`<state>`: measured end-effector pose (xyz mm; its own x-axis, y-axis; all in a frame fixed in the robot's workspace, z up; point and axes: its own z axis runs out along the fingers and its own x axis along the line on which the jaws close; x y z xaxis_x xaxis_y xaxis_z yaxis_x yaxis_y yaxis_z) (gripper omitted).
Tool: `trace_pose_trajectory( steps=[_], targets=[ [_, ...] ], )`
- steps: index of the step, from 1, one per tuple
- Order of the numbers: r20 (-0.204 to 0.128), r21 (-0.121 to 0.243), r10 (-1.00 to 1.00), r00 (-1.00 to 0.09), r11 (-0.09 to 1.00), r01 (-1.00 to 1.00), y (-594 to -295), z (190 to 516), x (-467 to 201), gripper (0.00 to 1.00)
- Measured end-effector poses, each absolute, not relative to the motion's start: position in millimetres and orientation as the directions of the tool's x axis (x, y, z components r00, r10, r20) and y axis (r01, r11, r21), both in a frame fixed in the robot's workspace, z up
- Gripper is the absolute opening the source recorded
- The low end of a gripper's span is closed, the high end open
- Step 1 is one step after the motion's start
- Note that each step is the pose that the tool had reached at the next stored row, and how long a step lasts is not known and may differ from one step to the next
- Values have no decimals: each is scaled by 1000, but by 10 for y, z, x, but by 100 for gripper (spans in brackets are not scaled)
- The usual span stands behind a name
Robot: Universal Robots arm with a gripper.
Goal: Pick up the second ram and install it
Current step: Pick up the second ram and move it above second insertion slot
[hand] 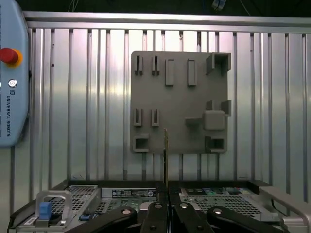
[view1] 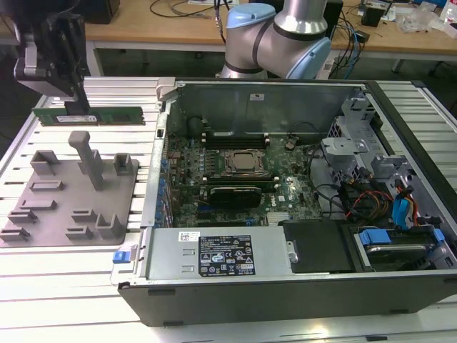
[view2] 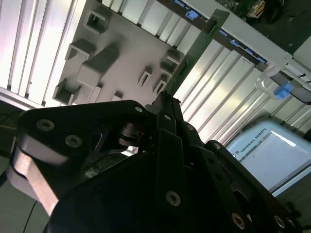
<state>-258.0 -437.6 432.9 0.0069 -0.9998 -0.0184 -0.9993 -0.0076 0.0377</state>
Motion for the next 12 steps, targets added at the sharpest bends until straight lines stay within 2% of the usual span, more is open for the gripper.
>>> trace_pose_trajectory(
  steps=[12],
  targets=[
    [-18, 38, -1000, 6, -7, -999, -4377, 4320, -2052, 9]
  ],
)
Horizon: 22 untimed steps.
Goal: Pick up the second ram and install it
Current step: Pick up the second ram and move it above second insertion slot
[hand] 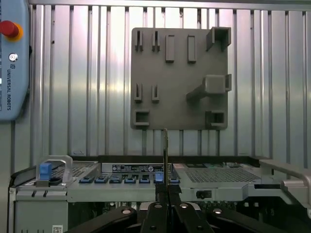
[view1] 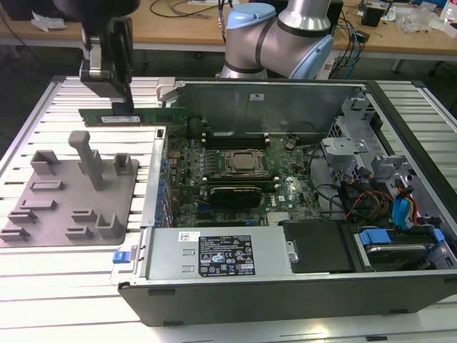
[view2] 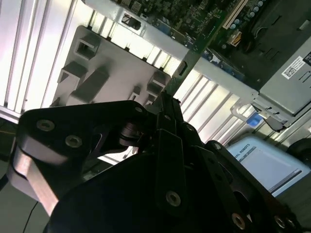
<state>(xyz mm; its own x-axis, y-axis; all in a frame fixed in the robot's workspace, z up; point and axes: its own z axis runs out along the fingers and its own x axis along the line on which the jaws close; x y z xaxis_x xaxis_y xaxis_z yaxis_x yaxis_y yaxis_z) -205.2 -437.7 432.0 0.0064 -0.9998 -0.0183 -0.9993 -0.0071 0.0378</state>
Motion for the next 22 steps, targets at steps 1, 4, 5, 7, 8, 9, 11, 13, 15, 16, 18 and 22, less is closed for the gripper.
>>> trace_pose_trajectory(
  steps=[1, 4, 5, 7, 8, 9, 11, 13, 15, 16, 18, 22],
  targets=[
    [-18, 38, -1000, 6, -7, -999, -4377, 4320, -2028, 9],
    [-18, 38, -1000, 6, -7, -999, -4377, 4317, -1908, 9],
    [-18, 38, -1000, 6, -7, -999, -4377, 4316, -1872, 9],
    [-18, 38, -1000, 6, -7, -999, -4377, 4314, -1776, 9],
    [-18, 38, -1000, 6, -7, -999, -4377, 4313, -1736, 9],
    [-18, 38, -1000, 6, -7, -999, -4377, 4311, -1695, 9],
    [-18, 38, -1000, 6, -7, -999, -4377, 4308, -1617, 9],
    [-18, 38, -1000, 6, -7, -999, -4376, 4306, -1566, 9],
    [-18, 38, -1000, 6, -7, -999, -4377, 4301, -1451, 9],
    [-18, 38, -1000, 6, -7, -999, -4376, 4298, -1391, 9],
    [-18, 38, -1000, 6, -7, -999, -4377, 4295, -1342, 9],
    [-18, 38, -1000, 6, -6, -999, -4377, 4285, -1191, 9]
  ],
)
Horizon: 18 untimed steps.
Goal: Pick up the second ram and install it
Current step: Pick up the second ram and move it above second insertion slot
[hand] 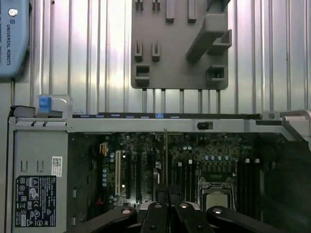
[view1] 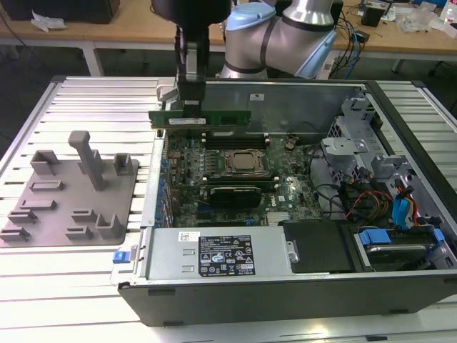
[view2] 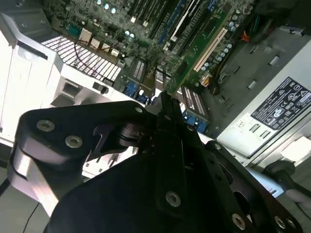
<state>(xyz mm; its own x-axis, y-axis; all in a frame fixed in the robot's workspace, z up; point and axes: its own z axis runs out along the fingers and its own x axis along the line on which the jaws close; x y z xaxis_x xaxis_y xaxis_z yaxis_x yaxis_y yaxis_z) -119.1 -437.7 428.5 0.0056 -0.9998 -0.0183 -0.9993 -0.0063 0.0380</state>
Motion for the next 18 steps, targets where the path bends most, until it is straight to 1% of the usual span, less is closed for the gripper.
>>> trace_pose_trajectory(
  steps=[11, 18],
  targets=[
    [-18, 38, -1000, 5, -6, -999, -4377, 4256, -839, 9],
    [-18, 39, -1000, 3, -3, -999, -4377, 4168, -642, 9]
  ],
)
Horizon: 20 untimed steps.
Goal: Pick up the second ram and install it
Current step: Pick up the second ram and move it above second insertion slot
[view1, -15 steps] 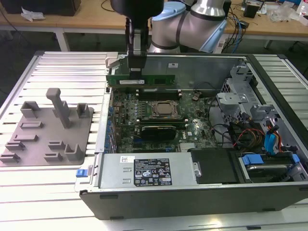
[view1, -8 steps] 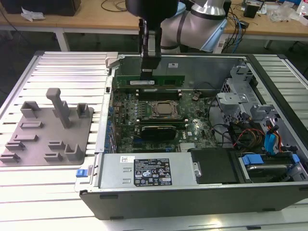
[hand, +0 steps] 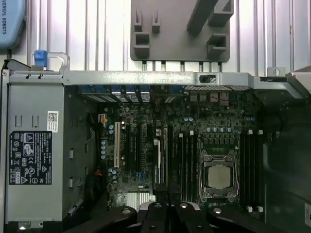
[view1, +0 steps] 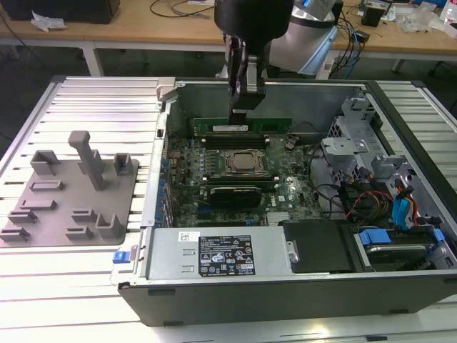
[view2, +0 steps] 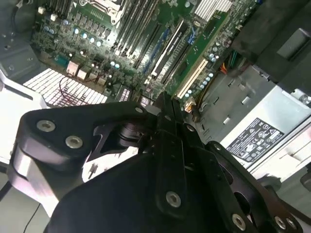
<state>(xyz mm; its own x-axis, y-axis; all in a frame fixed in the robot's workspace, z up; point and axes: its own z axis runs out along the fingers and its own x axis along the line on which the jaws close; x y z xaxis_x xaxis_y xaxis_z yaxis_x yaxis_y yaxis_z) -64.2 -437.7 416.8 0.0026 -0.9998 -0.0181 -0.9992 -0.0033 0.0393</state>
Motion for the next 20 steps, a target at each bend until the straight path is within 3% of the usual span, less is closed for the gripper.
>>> trace_pose_trajectory(
  steps=[20],
  targets=[
    [-17, 41, -1000, 3, -3, -999, -4203, 3882, -626, 9]
  ],
)
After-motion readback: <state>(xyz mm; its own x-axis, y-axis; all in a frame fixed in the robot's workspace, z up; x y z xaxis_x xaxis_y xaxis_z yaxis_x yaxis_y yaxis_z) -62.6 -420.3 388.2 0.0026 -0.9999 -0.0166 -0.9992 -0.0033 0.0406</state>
